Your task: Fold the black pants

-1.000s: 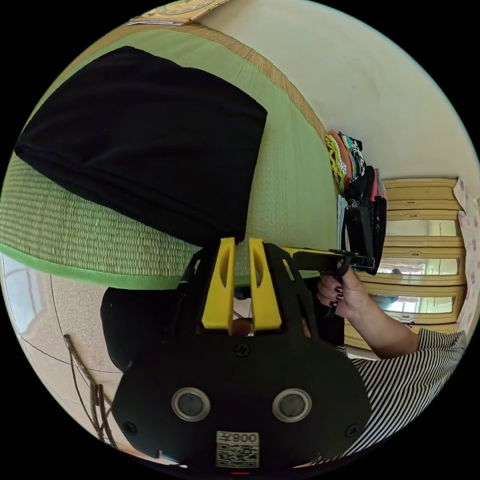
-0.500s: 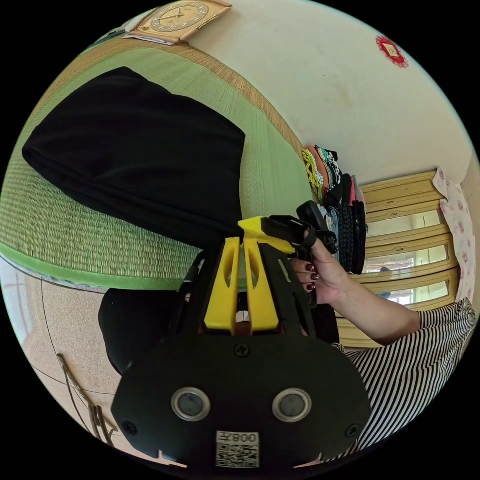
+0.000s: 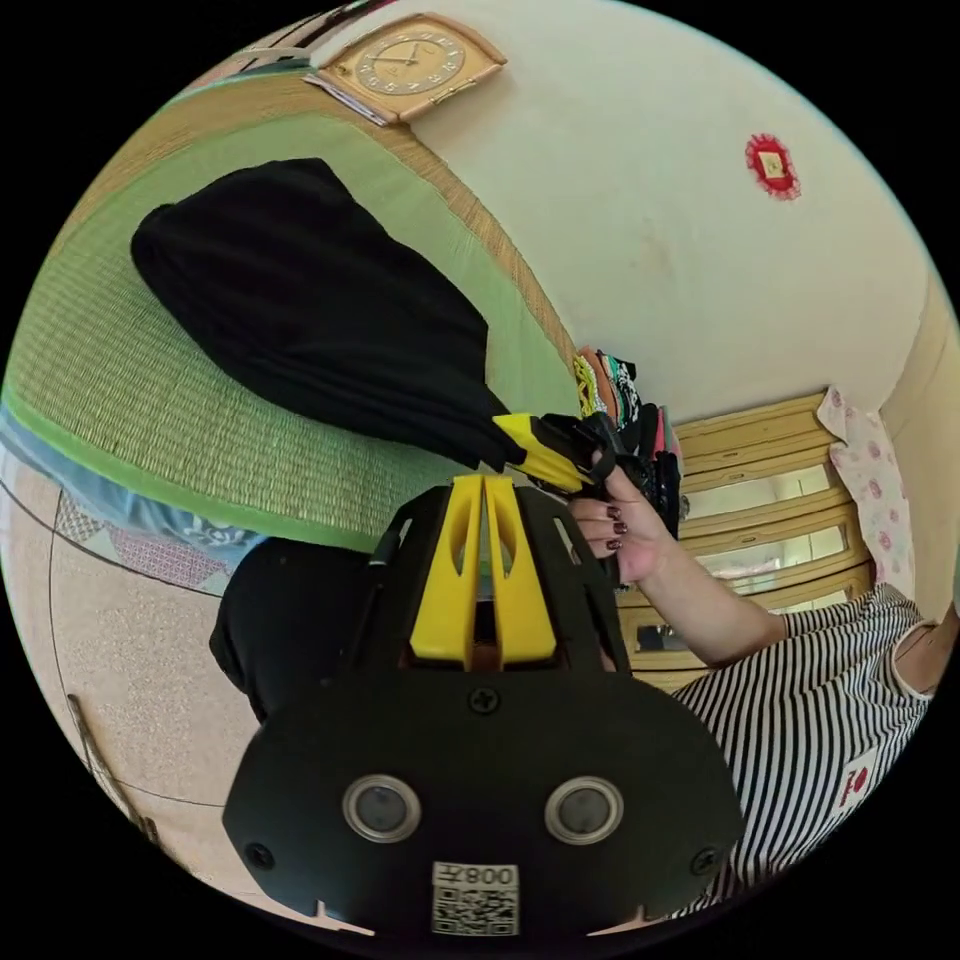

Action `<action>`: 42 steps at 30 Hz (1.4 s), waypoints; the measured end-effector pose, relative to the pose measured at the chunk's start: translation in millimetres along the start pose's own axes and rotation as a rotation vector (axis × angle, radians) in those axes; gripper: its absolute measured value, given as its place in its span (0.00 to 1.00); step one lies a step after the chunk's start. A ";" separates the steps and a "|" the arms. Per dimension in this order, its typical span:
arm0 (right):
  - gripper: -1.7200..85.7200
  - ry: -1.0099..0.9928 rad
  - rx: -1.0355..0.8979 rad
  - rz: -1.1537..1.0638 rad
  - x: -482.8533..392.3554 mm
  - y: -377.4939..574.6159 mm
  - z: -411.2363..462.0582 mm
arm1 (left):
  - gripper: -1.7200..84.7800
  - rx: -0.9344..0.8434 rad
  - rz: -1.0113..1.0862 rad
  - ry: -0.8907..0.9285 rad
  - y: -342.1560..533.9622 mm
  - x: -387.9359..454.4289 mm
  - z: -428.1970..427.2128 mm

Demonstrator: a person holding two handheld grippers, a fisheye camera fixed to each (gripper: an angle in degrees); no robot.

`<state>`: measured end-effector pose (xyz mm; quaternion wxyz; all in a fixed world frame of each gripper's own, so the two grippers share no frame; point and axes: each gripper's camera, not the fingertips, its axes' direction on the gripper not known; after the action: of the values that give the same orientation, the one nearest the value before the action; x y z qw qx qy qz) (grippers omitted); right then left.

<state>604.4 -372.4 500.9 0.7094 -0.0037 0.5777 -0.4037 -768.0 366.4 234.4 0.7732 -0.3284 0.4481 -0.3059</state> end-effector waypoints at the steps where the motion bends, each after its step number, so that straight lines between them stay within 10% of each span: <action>1: 0.04 0.003 -0.004 -0.010 -3.3 -1.3 0.0 | 0.03 0.036 -0.046 0.043 2.0 -13.3 -10.9; 23: 0.04 0.003 0.000 -0.111 -18.9 -19.2 -11.4 | 0.17 0.426 -0.533 0.210 -22.9 -132.5 -93.7; 42: 0.04 0.046 -0.014 -0.104 88.3 48.1 -65.6 | 0.10 0.323 -0.391 0.113 -40.4 -49.0 -63.2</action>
<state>578.4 -360.7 384.3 0.6741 -0.0293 0.5956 -0.4358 -851.9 365.1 265.9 0.7156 -0.2634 0.3637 -0.5351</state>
